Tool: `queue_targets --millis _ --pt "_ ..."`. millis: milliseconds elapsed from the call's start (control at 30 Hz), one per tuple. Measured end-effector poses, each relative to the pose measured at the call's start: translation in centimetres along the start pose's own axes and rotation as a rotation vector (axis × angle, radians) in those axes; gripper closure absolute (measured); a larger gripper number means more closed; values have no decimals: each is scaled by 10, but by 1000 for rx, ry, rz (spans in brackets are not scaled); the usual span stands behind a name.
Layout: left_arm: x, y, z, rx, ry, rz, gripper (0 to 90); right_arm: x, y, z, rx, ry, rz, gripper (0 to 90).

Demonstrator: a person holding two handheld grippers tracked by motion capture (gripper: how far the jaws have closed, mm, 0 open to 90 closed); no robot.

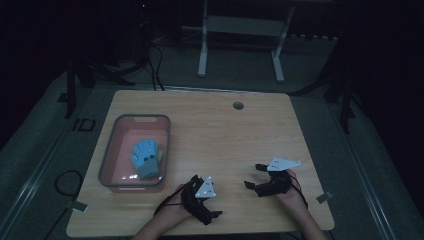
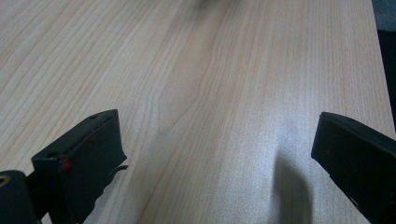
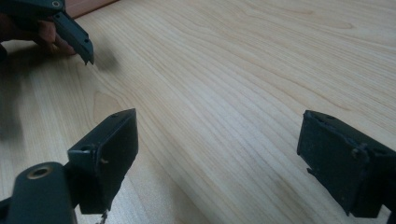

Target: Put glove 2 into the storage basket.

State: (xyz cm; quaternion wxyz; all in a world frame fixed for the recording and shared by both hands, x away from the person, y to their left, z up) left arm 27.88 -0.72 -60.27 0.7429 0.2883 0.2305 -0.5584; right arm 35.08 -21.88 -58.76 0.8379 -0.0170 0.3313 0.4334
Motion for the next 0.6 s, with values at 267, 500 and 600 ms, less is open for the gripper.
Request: queue_targets --millis 267,500,600 --pt "-3 0 -1 -7 -15 2 24 -3 -5 -1 -5 -2 1 125" --pt "-4 0 -1 -20 -29 1 24 -4 -5 -3 -15 10 5 125" --pt "-4 0 -2 -18 -27 -1 24 -3 -6 -3 -14 10 5 125"
Point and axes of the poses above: each handheld gripper's, and its own axes: x roughly forward along the jaws, z roughly out of its top, y roughly to its left, the point moved 6 cm from there along x, roughly forward along the jaws, and after that the axes turned 11 degrees about x, right-handed, at the moved point
